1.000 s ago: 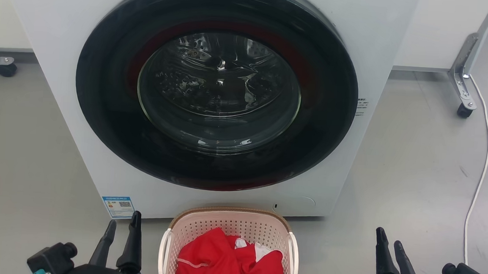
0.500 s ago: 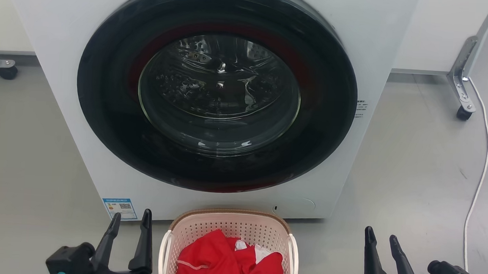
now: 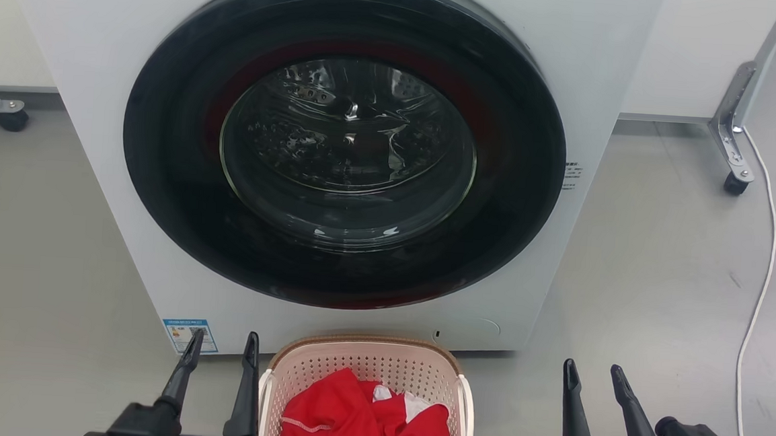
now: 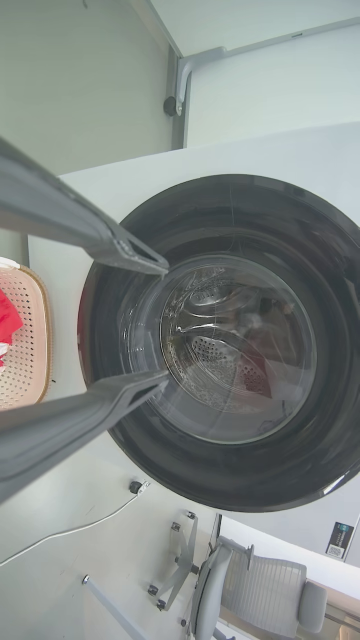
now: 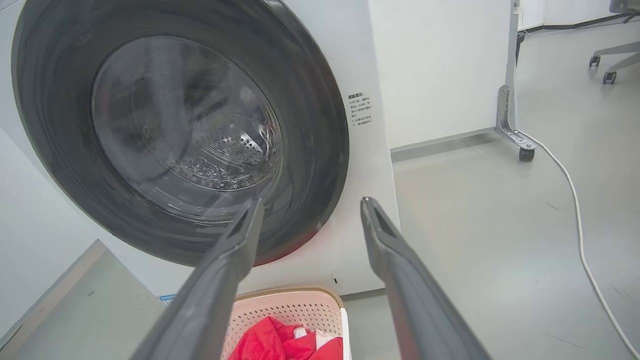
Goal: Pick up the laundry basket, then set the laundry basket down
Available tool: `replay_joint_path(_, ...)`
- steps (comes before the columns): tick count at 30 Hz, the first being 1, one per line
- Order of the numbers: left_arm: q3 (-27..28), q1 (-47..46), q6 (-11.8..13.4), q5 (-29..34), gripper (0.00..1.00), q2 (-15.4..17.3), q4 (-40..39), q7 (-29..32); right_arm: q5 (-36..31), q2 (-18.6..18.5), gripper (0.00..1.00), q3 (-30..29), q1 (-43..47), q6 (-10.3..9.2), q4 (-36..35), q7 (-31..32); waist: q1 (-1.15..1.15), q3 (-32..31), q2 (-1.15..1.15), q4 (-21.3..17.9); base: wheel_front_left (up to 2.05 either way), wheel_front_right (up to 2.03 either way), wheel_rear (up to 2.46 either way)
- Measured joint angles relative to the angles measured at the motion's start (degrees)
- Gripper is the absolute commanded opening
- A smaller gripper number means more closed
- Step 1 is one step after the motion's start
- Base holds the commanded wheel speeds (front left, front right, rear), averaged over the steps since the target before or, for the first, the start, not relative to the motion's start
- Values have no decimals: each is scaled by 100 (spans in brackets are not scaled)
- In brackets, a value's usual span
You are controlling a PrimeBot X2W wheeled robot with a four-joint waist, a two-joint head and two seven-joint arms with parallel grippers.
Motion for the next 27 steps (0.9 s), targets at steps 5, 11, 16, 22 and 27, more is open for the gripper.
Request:
replay_joint_path(5,-78,127,90,468,100,13,-85,-108,-533,-3,100,112,65,-94,-92,-112,0,-11,0,-2,0,0,0)
replay_joint_path(11,-171,171,171,1012,100,29,-192,-254,-1007,-5,100,236,85,-154,-167,-255,0,-25,0,-7,0,0,0)
replay_joint_path(16,-224,222,223,1322,100,32,-241,-308,-1310,-7,100,312,127,-204,-226,-311,0,-39,0,-7,0,0,0)
replay_joint_path(22,-191,226,223,1321,100,30,-241,-308,-1310,-7,100,288,164,-204,-231,-311,0,-40,0,-5,0,0,0)
replay_joint_path(27,-154,295,223,1318,100,27,-240,-308,-1310,-7,100,263,165,-204,-243,-312,0,-32,0,-4,0,0,0)
